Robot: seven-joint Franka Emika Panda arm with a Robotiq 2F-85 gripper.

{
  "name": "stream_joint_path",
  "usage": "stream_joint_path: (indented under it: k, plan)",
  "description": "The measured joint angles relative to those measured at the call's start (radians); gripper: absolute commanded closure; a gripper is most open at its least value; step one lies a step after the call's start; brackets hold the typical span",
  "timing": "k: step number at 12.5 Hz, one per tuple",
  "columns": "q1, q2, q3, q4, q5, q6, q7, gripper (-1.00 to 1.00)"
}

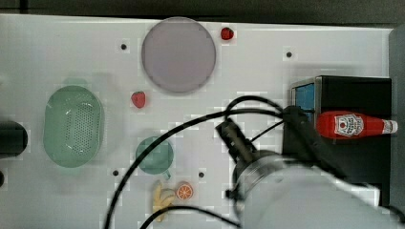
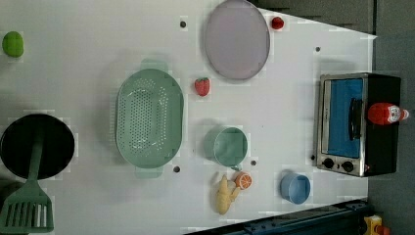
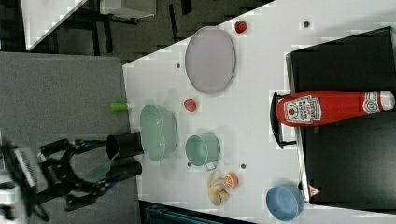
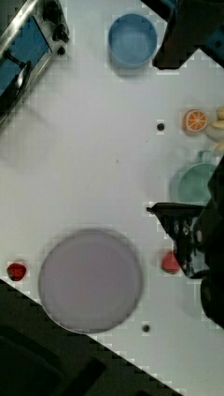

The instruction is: Pick Ketchup from oven and place it on table.

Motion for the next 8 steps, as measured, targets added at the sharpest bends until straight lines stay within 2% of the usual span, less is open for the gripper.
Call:
stream_joint_path:
  k: [2, 4, 8]
  plan:
    - [-0.02, 0.071, -0.062, -0.016, -0.002, 0.045, 0.001, -1.0]
    - [-0.028, 0.168, -0.174, -0.037, 0.005, 0.15, 0.001, -1.0]
    - [-0.101, 0.395, -0.325, -0.032, -0.003, 0.269, 0.001, -1.0]
